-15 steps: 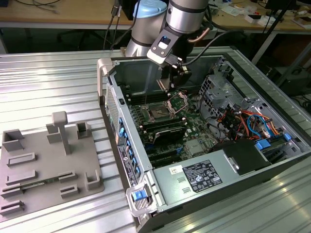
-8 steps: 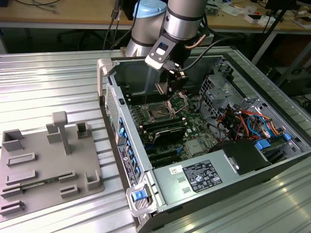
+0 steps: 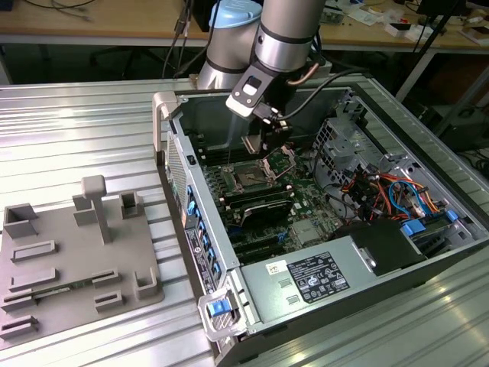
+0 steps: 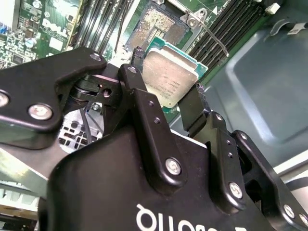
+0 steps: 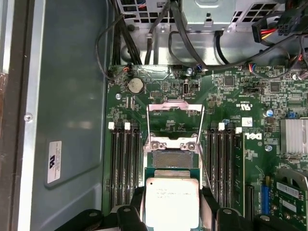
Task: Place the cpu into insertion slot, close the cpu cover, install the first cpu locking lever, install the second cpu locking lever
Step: 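Place the cpu into insertion slot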
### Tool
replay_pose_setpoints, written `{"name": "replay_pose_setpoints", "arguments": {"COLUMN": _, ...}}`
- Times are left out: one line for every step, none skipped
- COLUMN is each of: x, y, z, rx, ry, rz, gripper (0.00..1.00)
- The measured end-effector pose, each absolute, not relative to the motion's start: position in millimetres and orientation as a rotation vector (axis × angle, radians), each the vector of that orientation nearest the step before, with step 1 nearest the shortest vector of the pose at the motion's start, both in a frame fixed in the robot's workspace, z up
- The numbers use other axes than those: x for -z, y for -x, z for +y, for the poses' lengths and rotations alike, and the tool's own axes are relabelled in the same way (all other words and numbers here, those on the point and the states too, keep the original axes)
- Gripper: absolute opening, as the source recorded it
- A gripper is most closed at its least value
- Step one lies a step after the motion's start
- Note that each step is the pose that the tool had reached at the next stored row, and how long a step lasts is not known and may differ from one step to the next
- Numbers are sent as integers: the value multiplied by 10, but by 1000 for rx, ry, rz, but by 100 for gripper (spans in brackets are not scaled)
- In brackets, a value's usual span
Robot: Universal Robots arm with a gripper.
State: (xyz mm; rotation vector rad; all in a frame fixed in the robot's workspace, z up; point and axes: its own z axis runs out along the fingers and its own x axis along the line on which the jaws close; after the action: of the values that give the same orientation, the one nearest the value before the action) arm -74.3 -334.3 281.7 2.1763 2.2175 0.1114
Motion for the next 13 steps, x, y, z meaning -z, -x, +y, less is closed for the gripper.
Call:
{"name": "replay_pose_setpoints", "arguments": {"x": -2793, "y": 743, "z": -3341, "rx": -110, "ry": -2177, "rz": 2218, "gripper": 55}}
{"name": "replay_pose_setpoints", "arguments": {"x": -2774, "y": 743, "z": -3339, "rx": -109, "ry": -2178, "rz": 2218, "gripper": 55}}
{"name": "replay_pose_setpoints", "arguments": {"x": -2750, "y": 743, "z": -3336, "rx": -107, "ry": -2179, "rz": 2218, "gripper": 55}}
{"name": "replay_pose_setpoints", "arguments": {"x": -2732, "y": 743, "z": -3334, "rx": -106, "ry": -2180, "rz": 2219, "gripper": 55}}
{"name": "replay_pose_setpoints", "arguments": {"x": -2706, "y": 743, "z": -3331, "rx": -105, "ry": -2181, "rz": 2219, "gripper": 55}}
{"name": "replay_pose_setpoints", "arguments": {"x": -2689, "y": 743, "z": -3329, "rx": -104, "ry": -2182, "rz": 2220, "gripper": 55}}
{"name": "replay_pose_setpoints", "arguments": {"x": -2672, "y": 743, "z": -3327, "rx": -102, "ry": -2183, "rz": 2220, "gripper": 55}}
{"name": "replay_pose_setpoints", "arguments": {"x": -2651, "y": 743, "z": -3325, "rx": -101, "ry": -2184, "rz": 2221, "gripper": 55}}
{"name": "replay_pose_setpoints", "arguments": {"x": -2619, "y": 743, "z": -3323, "rx": -99, "ry": -2185, "rz": 2221, "gripper": 55}}
{"name": "replay_pose_setpoints", "arguments": {"x": -2595, "y": 743, "z": -3321, "rx": -97, "ry": -2186, "rz": 2222, "gripper": 55}}
{"name": "replay_pose_setpoints", "arguments": {"x": -2578, "y": 744, "z": -3320, "rx": -96, "ry": -2187, "rz": 2222, "gripper": 55}}
{"name": "replay_pose_setpoints", "arguments": {"x": -2560, "y": 744, "z": -3320, "rx": -95, "ry": -2187, "rz": 2223, "gripper": 55}}
{"name": "replay_pose_setpoints", "arguments": {"x": -2545, "y": 744, "z": -3320, "rx": -94, "ry": -2188, "rz": 2223, "gripper": 55}}
